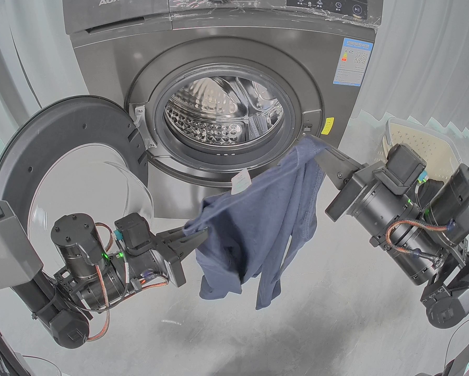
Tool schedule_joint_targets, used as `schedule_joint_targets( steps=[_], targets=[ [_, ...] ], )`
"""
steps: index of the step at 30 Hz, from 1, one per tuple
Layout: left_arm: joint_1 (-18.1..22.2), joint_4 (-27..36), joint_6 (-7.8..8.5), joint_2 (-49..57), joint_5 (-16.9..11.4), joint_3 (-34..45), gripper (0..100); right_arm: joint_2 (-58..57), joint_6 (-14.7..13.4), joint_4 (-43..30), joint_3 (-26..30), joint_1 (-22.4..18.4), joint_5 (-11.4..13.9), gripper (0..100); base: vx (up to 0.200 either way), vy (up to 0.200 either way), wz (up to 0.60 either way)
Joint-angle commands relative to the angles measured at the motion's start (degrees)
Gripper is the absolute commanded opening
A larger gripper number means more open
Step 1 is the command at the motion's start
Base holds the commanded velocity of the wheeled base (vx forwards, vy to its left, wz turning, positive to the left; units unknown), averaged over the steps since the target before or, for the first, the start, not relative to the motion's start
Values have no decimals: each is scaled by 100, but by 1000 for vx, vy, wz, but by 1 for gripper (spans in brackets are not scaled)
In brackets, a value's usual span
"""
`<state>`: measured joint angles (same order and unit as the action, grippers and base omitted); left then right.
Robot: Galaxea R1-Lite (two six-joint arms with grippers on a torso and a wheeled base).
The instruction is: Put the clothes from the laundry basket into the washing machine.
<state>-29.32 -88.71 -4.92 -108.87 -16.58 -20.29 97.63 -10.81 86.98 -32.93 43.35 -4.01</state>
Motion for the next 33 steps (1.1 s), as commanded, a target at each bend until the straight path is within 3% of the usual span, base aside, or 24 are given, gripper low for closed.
schedule_joint_targets(
  steps=[1, 10, 19, 23, 33],
  targets=[
    [-4, -6, -26, -81, -3, -11, 100, 19, 0, -14, -3, -20, 6, 0, 0, 0, 0],
    [-171, -6, 62, -477, 14, 33, 100, 80, 0, -14, -82, -11, -12, 0, 0, 0, 0],
    [-698, -6, 62, -864, -3, -11, 100, 256, -17, -32, -258, -107, -56, 0, 0, 0, 0],
    [-971, -6, 44, -934, -12, 16, 100, 388, -17, -50, -372, -151, -232, 0, 0, 0, 0],
    [-1252, -15, -8, -1584, 14, -652, 100, 467, -70, -58, -469, -143, -311, 0, 0, 0, 0]
  ],
)
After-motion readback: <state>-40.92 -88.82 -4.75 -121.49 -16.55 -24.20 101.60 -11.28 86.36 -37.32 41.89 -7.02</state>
